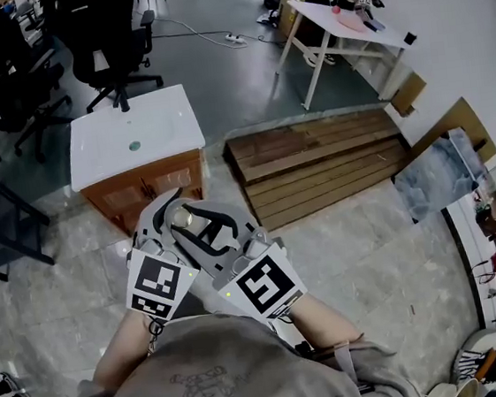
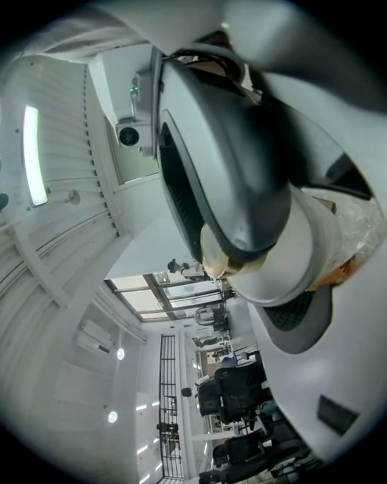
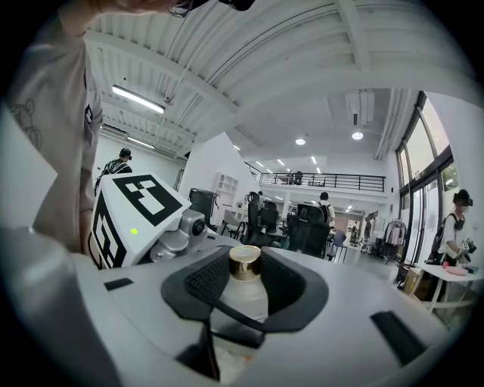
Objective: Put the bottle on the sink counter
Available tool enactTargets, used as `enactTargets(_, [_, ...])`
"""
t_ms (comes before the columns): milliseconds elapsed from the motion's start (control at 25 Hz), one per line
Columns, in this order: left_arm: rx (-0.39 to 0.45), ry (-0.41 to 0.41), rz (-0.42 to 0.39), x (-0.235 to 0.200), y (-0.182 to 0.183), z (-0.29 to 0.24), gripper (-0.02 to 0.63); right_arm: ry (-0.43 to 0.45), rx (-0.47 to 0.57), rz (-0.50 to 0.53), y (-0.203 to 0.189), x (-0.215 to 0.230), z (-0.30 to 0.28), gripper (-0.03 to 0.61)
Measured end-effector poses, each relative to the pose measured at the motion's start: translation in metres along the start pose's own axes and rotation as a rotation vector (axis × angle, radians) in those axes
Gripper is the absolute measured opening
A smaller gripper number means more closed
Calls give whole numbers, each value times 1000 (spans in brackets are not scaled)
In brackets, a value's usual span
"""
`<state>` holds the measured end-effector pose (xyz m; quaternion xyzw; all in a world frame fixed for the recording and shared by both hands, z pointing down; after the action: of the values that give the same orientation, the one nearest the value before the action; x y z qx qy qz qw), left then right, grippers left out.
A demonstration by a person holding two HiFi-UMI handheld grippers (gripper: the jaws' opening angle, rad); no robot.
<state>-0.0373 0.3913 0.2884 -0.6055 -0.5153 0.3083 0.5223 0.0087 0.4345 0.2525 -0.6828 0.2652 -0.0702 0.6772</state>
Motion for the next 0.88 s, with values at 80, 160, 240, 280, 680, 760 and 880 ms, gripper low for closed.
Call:
enactTargets(80, [1,-1,-6,-3,-1,-2,328,-2,8,2,-2,2,-2,132])
enactTargets(160, [1,-4,-16,-8,-3,-5,328,-13,13,-3,-5,4,-7,132])
enactTargets(240, [2,-7,-28,-14,-6,-9,328,-26,18,-7,-9,6,-13,132])
enactTargets(280, [4,-8,-32,-18,-8,-11,328,-31,19,-7,-11,8,-17,132])
enactTargets(680, [12,-16,-25,-71,-29,-34,328,-35,9,9,-29,29,-71,132])
enactTargets(760, [12,-18,-21,-88,-33,-38,328,-34,5,9,-31,36,-88,132])
enactTargets(880, [8,-17,-11,-116,-39,-43,328,-31,-9,-2,-34,44,-116,132])
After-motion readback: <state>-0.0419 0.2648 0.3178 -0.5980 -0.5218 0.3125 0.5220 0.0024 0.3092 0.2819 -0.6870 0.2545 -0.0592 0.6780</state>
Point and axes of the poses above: the fingertips, and each gripper's own axes: z backward along the fingers, x to its right, y out of its top, the point moved 7 cm from there along z, backward along the fingers, and after that the axes turned 13 degrees about -y, right-handed, at the moved point
